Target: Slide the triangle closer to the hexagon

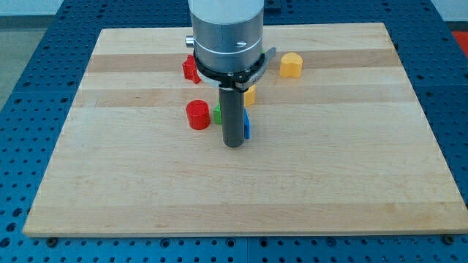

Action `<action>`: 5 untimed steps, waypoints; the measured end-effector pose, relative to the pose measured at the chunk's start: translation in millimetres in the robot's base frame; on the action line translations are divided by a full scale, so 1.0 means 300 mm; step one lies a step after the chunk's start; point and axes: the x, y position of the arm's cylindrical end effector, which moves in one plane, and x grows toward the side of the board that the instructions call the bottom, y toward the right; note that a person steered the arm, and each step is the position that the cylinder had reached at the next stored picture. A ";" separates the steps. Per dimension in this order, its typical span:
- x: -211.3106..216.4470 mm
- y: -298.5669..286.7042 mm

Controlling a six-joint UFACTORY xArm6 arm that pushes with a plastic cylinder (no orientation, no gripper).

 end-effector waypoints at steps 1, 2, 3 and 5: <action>-0.019 0.000; -0.026 0.000; -0.050 0.000; -0.092 0.000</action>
